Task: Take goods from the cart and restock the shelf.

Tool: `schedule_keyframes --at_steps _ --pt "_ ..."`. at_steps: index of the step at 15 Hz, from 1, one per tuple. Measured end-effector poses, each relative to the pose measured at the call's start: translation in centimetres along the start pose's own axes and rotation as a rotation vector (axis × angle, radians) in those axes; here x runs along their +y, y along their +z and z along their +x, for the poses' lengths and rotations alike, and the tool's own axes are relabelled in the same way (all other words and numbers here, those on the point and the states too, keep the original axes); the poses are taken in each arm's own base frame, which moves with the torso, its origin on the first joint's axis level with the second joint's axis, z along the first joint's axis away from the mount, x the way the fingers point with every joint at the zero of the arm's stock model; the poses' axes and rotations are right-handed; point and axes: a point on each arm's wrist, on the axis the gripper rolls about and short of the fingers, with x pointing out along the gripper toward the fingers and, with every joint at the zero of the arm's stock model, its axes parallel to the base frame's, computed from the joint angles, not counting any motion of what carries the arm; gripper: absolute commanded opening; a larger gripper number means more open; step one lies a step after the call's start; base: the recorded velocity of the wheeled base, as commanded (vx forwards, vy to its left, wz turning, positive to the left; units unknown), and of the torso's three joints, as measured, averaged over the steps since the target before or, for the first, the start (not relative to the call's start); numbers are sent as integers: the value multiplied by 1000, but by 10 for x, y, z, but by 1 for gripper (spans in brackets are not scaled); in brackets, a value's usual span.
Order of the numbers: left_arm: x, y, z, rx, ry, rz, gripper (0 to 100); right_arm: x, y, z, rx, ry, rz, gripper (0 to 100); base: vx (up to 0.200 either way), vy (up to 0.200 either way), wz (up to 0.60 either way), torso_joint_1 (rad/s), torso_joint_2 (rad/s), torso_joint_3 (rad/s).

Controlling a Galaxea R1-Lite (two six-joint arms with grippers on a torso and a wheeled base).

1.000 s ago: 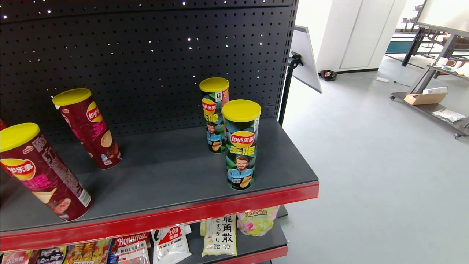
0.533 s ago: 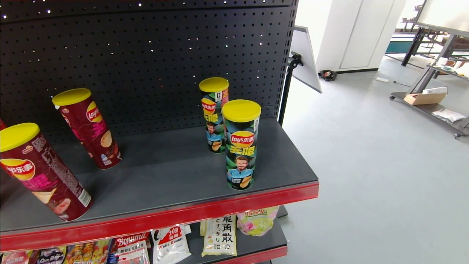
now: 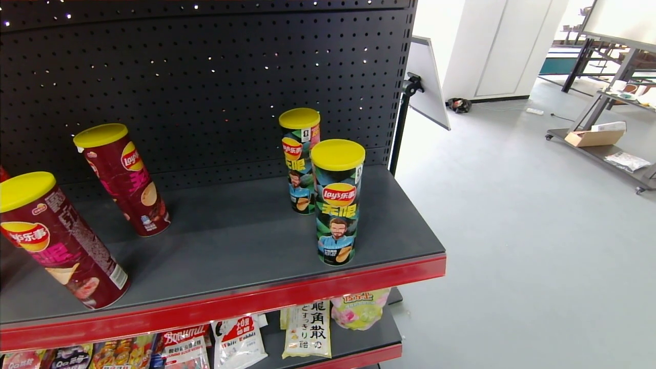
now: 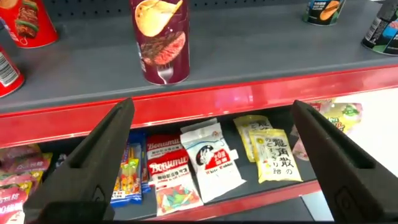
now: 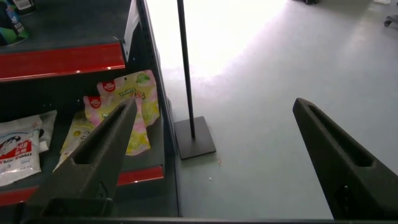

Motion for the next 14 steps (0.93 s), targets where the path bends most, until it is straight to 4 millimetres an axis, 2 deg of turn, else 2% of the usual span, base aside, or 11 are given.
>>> schedule_keyframes --at_steps 2,8,14 --pt "0 0 0 0 0 0 100 0 0 0 0 -1 0 100 0 0 0 0 0 0" --pt "0 0 0 0 0 0 100 0 0 0 0 -1 -1 100 0 0 600 2 2 2" --pt "0 0 0 0 0 0 100 0 0 0 1 2 0 100 0 0 0 0 0 0"
